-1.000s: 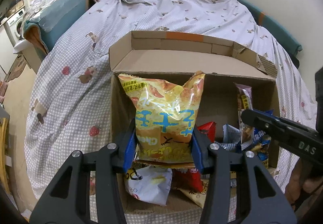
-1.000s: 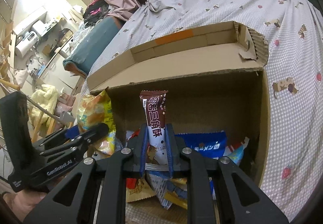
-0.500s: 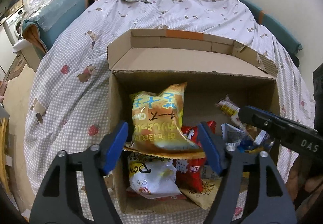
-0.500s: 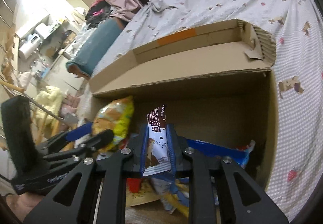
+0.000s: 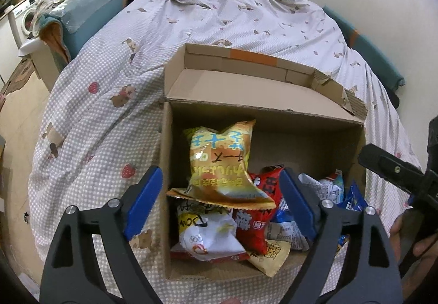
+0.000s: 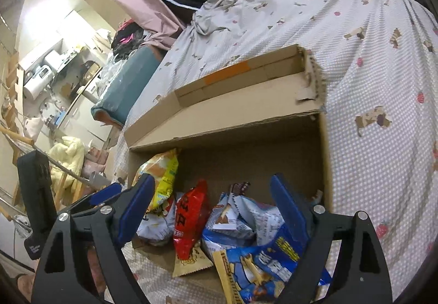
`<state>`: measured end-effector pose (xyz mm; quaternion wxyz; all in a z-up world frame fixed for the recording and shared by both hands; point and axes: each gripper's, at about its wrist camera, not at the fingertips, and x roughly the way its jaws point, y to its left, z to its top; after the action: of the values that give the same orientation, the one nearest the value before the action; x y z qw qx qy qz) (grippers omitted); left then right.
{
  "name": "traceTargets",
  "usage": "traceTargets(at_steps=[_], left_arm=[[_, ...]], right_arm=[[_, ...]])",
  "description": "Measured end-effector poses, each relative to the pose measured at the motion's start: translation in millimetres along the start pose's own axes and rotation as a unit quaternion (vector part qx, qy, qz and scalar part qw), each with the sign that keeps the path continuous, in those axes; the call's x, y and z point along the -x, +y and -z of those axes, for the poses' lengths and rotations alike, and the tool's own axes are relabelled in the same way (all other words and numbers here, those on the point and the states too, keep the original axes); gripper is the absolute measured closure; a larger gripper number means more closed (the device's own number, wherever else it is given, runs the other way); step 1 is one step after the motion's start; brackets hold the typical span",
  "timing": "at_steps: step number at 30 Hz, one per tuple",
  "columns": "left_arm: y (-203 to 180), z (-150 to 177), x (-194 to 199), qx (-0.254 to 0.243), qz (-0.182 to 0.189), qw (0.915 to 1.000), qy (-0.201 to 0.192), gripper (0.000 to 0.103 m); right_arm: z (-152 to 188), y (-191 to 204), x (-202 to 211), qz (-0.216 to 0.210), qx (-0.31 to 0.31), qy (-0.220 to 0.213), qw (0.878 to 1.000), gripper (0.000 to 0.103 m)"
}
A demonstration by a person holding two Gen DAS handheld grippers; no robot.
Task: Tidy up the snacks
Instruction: 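Release the chocolate bar into the box with the right tool while the left drops its bag, then move both open tools back to the last snacks on the bed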
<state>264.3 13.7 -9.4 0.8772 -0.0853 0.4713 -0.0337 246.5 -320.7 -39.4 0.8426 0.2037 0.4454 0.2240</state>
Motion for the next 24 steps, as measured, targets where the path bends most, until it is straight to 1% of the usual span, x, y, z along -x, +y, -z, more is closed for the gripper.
traceTargets(at_steps=[4, 8, 11, 19, 22, 24], left_arm=[[5, 2, 7, 0.012, 0.003, 0.9999, 0.003, 0.018], [6, 9, 17, 0.009, 0.000, 1.0000, 0.000, 0.018], [7, 21, 24, 0.012, 0.003, 0.9999, 0.006, 0.018], [11, 54, 45, 0.012, 0.001, 0.9998, 0.014, 0.018], [11, 70, 51, -0.001, -0.019, 0.9995, 0.026, 0.018], [11, 79, 55, -0.005, -0.020, 0.9993, 0.032, 0.018]], right_arm=[[1, -3, 13, 0.002, -0.010, -0.004, 1.000, 0.014], [5, -6, 27, -0.001, -0.023, -0.008, 1.000, 0.014], [18, -9, 38, 0.005, -0.029, -0.008, 1.000, 0.014], [63, -8, 57, 0.023, -0.029, 0.027, 0.999, 0.014], [83, -7, 61, 0.038, -0.020, 0.048, 0.998, 0.014], [97, -5, 63, 0.054, -0.009, 0.065, 0.996, 0.014]])
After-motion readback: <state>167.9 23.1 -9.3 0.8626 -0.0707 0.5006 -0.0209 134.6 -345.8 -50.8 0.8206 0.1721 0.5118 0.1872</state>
